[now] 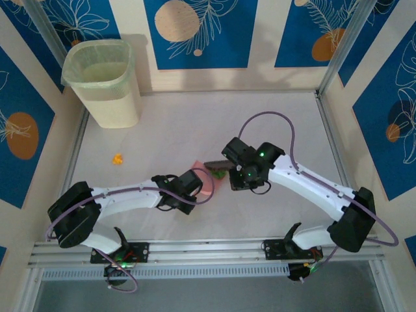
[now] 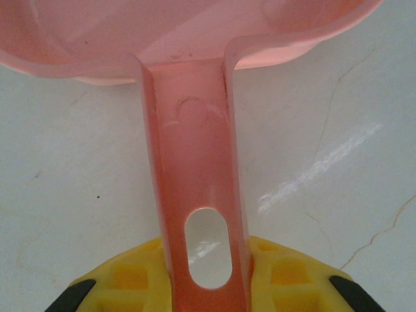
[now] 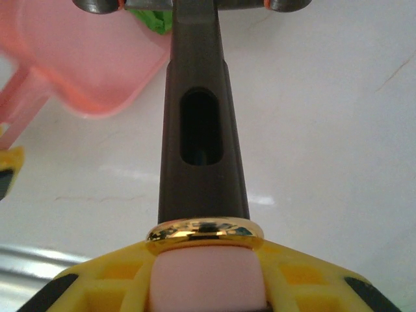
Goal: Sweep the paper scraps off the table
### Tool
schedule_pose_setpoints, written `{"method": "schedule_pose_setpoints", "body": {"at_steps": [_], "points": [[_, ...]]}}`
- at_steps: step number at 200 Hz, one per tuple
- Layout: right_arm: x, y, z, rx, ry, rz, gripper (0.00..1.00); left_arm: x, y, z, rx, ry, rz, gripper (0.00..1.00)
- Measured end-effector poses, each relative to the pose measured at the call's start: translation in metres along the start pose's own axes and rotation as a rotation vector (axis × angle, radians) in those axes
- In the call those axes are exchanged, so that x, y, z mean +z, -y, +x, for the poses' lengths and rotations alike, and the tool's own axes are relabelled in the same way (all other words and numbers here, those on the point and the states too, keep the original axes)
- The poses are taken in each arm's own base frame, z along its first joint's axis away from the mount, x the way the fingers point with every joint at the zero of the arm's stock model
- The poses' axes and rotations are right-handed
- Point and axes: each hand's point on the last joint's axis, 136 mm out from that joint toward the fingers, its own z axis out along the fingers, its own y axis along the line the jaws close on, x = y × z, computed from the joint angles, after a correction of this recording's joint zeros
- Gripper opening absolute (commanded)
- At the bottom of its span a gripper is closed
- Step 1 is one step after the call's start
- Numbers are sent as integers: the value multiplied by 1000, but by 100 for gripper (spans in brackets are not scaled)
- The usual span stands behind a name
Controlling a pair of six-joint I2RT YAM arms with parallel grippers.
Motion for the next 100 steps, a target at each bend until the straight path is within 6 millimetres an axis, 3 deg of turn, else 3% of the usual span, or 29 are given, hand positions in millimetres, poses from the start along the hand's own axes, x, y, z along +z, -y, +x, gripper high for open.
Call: {"method": "schedule_pose_setpoints", "body": {"at_steps": [27,56,100], "points": [[-4,-14,12,3,-22,-67,0,1,0,0,-1,3,1,0],[-11,-20,12,31,-7,-114,0,1,0,-1,-1,4,1,0],[-33,2,6,156,82,-181,0,1,0,-1,-2,7,2,0]]}}
